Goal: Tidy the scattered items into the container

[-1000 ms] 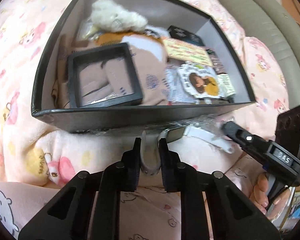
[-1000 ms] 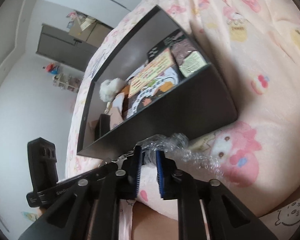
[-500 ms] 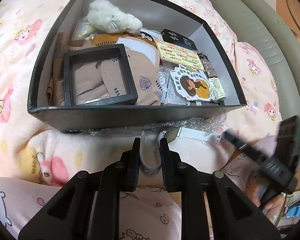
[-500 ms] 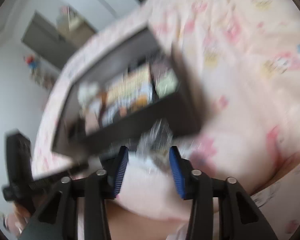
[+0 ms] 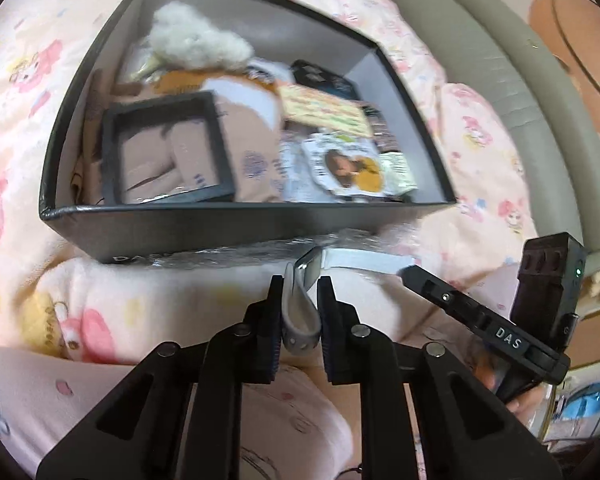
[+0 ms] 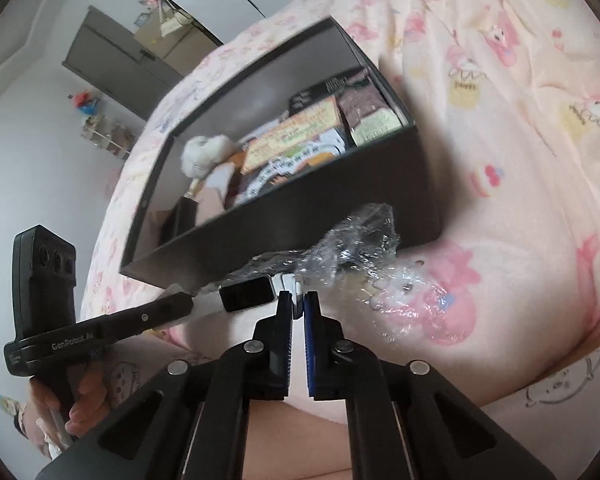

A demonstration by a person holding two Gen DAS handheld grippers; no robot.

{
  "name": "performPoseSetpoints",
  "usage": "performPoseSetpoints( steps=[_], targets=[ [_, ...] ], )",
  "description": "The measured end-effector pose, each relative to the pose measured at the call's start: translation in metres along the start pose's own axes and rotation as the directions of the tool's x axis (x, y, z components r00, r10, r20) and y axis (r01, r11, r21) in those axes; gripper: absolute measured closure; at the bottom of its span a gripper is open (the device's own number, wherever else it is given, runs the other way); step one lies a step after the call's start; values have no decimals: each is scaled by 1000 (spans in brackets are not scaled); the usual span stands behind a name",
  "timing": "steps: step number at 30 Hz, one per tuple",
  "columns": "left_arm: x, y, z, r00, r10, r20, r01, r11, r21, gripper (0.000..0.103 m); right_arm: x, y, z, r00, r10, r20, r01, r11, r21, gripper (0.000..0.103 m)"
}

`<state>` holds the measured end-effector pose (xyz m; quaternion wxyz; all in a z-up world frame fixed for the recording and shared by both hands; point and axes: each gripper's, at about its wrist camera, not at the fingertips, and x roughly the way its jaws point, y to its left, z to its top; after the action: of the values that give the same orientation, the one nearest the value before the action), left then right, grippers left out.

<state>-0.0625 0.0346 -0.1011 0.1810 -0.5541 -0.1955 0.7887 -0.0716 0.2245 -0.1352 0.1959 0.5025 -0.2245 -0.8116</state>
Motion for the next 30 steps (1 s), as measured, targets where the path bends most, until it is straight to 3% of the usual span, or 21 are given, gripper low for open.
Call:
performPoseSetpoints(
  steps=[6,11,16,20,23,27,30],
  targets=[
    [-27,-36,4,996,-58,63,52,995,87,90,-36,28,12,997,44,65,-41,998,-58,100],
    [-43,-48,42,986,-123,115,112,988,105,90,-45,54,57,988,111,105,-99,988,-115,100],
    [-31,-47,101,987,-44,153,28,994,106,90,-25,75,134,990,109,92,-89,976,-198,100],
    [0,-25,153,993,-14,118,8,998,55,90,16,78,187,995,98,-5,-98,977,-192,100],
    [29,-3,187,997,48,59,-49,999,8,90,57,70,214,996,45,-74,-57,986,-159,100],
    [65,27,221,989,142,-26,-143,989,-36,83,105,48,237,990,-66,-126,49,990,-130,100],
    [74,43,224,984,176,-21,-177,982,-66,76,126,31,234,978,-92,-187,75,993,-94,101]
  ],
)
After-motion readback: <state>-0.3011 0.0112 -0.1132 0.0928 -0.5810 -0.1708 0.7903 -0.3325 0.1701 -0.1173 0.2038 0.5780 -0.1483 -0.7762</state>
